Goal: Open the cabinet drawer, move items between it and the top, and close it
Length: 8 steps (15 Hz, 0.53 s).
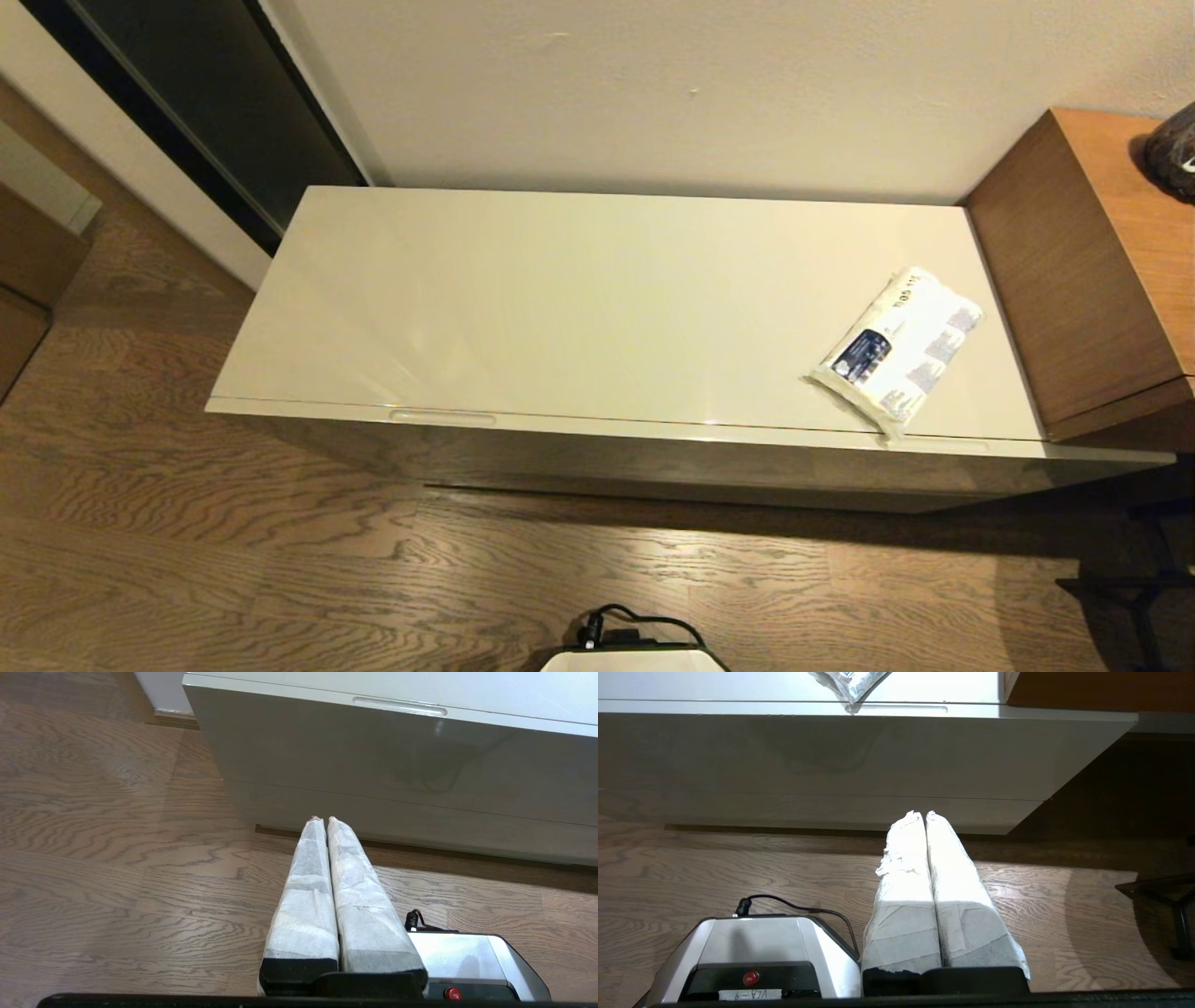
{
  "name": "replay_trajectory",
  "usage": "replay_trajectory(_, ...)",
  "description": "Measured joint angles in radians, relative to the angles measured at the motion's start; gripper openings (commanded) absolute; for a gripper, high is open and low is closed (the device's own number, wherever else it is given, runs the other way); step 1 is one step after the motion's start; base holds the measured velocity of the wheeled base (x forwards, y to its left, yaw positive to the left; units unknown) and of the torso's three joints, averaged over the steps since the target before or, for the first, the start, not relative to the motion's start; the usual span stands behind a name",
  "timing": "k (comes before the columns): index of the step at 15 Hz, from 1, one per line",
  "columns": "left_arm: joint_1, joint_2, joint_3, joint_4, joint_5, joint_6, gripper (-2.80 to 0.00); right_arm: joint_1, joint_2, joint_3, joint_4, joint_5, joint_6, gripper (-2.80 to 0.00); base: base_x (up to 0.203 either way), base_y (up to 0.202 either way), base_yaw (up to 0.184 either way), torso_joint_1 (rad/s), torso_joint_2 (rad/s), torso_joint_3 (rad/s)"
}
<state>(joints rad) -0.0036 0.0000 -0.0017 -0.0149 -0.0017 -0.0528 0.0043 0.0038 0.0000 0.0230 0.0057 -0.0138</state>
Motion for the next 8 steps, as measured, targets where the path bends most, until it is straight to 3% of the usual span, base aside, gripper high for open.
replay_trajectory(8, 0.000, 0.000, 0.000, 0.000, 0.000, 0.000, -2.80, 0.000, 0.000, 0.000, -0.001, 0.000, 0.001, -2.80, 0.000, 0.000, 0.000, 0.000, 0.00, 0.000)
